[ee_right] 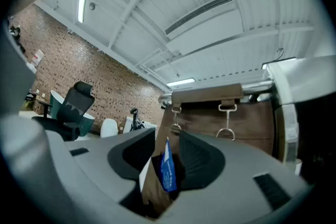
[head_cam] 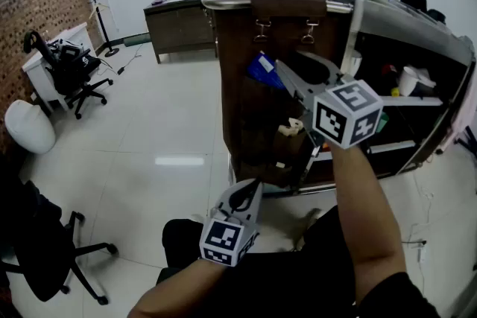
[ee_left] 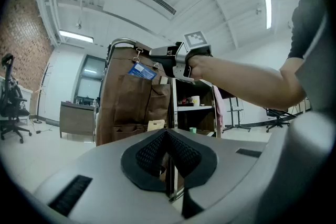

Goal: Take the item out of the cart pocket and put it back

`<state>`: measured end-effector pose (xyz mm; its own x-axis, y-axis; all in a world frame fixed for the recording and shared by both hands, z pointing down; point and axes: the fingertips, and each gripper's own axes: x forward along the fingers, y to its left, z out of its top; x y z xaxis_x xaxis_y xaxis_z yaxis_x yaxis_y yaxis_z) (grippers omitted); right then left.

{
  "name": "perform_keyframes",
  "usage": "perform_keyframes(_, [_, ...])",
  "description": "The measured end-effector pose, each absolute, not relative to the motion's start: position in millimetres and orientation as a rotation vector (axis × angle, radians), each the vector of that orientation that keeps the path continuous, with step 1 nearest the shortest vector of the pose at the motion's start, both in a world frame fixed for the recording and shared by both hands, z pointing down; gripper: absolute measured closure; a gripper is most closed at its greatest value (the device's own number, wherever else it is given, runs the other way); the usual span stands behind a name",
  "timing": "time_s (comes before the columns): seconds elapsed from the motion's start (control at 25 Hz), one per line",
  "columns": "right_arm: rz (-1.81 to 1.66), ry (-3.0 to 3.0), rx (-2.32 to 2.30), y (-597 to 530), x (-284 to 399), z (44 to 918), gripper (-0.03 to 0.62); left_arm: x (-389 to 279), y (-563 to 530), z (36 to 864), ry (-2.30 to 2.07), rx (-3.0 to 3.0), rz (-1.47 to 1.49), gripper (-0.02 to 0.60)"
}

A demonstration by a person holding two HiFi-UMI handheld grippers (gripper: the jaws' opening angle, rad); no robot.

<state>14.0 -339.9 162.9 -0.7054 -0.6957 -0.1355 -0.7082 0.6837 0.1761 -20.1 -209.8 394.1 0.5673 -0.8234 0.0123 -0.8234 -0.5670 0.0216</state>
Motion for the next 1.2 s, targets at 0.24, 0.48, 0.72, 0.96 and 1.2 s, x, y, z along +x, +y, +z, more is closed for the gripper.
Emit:
perform_keyframes(0.24, [0.365, 2.959, -1.246, -371.0, -3.3, 181.9, 0.422, -22.8, -209.2, 395.0, -1.457, 2.742, -0.007, 0.581])
perform_keyframes(0.48, [0.307, 3.050, -1.268, -383.3, -11.4, 200.8, 0.424, -24.5, -209.7, 394.7, -1.459, 2.740, -0.009, 0.581])
perform_keyframes(0.72, [0.336, 3.079, -1.282, -385.6, -18.9, 210.4, 0.425, -23.4, -208.5, 395.2, -1.454, 2.741, -0.011, 0.581])
perform_keyframes(0.96, [0.356, 3.107, -1.301, -388.6, -20.7, 213.3, 0.507, -23.7, -209.9, 394.9, -1.455, 2.737, -0.011, 0.581])
perform_keyframes(1.2, [0.355, 3.099, -1.275, -384.5, -22.3, 211.3, 0.566, -24.0, -210.0, 394.9, -1.457, 2.740, -0.012, 0.581])
